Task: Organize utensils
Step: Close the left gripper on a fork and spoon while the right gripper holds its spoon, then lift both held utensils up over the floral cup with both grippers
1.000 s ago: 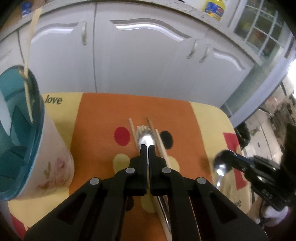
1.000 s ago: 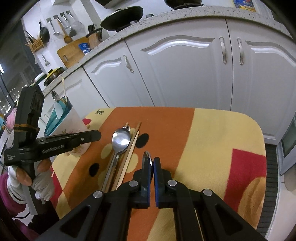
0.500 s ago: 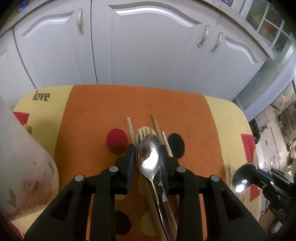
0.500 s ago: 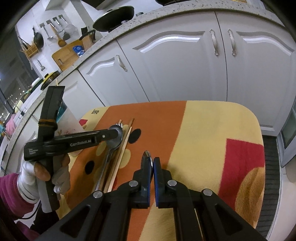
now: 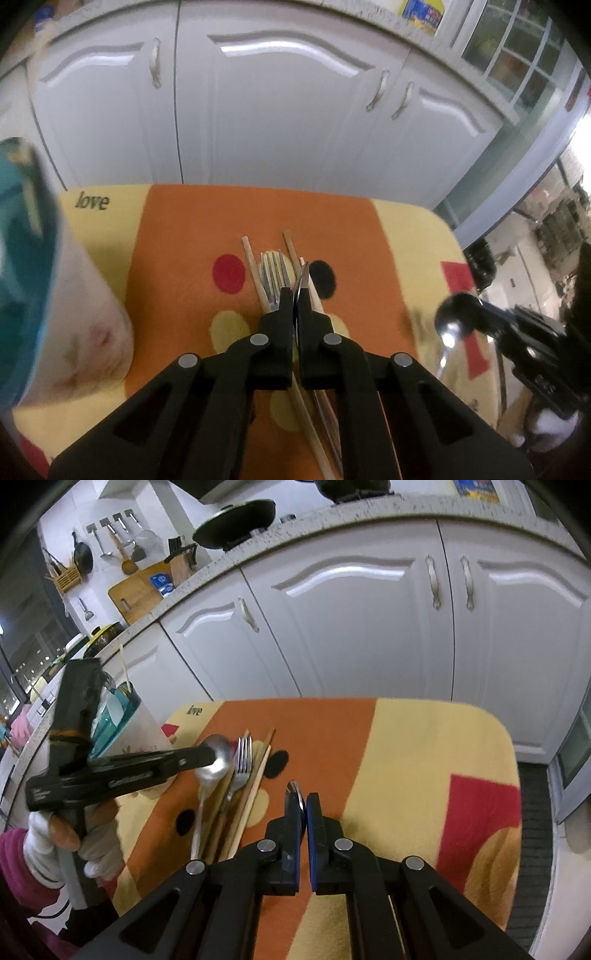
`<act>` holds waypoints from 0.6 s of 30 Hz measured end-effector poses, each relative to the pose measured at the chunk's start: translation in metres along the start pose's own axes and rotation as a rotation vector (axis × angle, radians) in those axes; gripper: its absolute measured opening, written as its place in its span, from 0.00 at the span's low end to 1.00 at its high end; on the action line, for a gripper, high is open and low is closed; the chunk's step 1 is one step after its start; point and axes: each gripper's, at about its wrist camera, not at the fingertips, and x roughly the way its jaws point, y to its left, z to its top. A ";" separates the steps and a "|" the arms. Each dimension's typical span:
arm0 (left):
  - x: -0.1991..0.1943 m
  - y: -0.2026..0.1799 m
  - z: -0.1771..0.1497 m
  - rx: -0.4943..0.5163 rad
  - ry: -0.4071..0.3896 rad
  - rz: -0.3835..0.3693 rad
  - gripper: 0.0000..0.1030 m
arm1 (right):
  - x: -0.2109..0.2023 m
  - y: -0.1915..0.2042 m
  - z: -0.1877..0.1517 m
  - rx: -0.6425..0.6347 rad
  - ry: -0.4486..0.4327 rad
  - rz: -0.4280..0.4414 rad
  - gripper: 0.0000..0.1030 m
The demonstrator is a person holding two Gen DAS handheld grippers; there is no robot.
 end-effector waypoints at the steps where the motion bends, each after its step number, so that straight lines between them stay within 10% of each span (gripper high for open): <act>1: -0.007 0.000 -0.001 0.000 -0.010 -0.005 0.00 | -0.004 0.003 0.002 -0.008 -0.009 -0.005 0.03; 18: -0.117 0.025 -0.003 -0.022 -0.205 0.015 0.00 | -0.043 0.074 0.032 -0.159 -0.118 -0.047 0.03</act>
